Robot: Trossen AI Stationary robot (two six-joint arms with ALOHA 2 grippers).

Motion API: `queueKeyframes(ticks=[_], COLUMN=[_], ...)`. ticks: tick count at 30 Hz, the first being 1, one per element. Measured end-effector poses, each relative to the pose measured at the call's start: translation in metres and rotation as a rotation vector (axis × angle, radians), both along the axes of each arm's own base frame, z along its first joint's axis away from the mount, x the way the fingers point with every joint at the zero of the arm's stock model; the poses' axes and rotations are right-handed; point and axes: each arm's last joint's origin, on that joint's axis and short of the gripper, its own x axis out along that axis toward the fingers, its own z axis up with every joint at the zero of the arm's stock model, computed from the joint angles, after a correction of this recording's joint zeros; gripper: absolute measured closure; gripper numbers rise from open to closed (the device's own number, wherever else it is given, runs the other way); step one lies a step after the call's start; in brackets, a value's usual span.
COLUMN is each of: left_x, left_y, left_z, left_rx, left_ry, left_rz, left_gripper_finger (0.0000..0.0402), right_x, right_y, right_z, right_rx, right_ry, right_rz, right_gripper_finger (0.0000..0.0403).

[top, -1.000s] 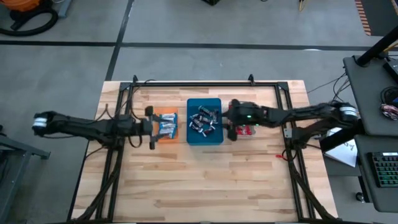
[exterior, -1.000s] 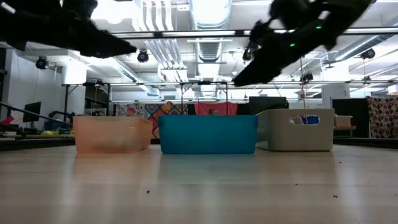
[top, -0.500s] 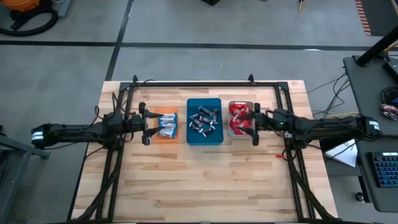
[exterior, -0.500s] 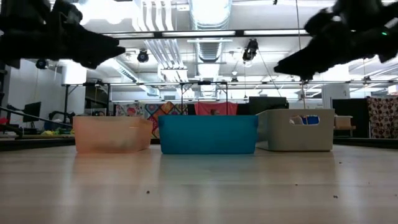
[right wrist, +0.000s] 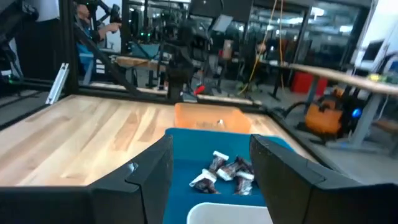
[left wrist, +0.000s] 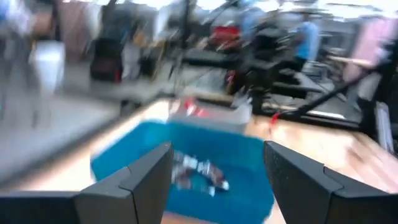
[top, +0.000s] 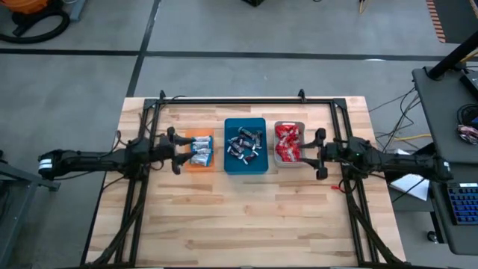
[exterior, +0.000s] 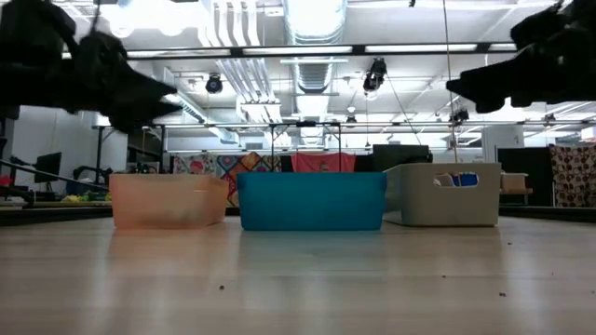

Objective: Sort candy
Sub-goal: Return to Home Position

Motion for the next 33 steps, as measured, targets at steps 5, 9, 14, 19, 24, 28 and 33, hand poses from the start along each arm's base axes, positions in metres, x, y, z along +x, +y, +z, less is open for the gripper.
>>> queueKeyframes(ticks=[5, 9, 14, 19, 24, 28, 33], left_x=[0.002, 0.003, 0.005, 0.002, -0.009, -0.019, -0.031], left_y=[0.001, 0.002, 0.002, -0.001, -0.013, -0.024, -0.030], left_z=[-0.012, -0.016, -0.019, -0.022, -0.008, 0.005, 0.019], left_rx=[-0.348, -0.420, -0.426, -0.427, -0.411, -0.404, -0.406], left_ry=[0.038, 0.056, 0.086, 0.111, -0.004, -0.133, -0.283], left_rz=[0.046, 0.056, 0.062, 0.053, -0.063, -0.188, -0.294], left_gripper_finger=[0.0170, 0.0170, 0.0170, 0.0170, 0.0170, 0.0170, 0.0170], right_x=[-0.009, -0.014, -0.017, -0.016, -0.015, -0.015, -0.015], right_y=[0.002, 0.002, 0.003, 0.003, 0.003, 0.003, 0.003], right_z=[-0.001, -0.001, 0.000, 0.000, -0.004, -0.003, -0.006], right_rx=[-0.063, -0.115, -0.145, -0.098, -0.075, -0.079, -0.093], right_ry=[0.008, 0.005, -0.014, -0.008, 0.026, 0.022, 0.051], right_rz=[-0.007, -0.021, -0.025, -0.019, -0.016, -0.017, -0.003], right_gripper_finger=[0.0200, 0.0200, 0.0200, 0.0200, 0.0200, 0.0200, 0.0200])
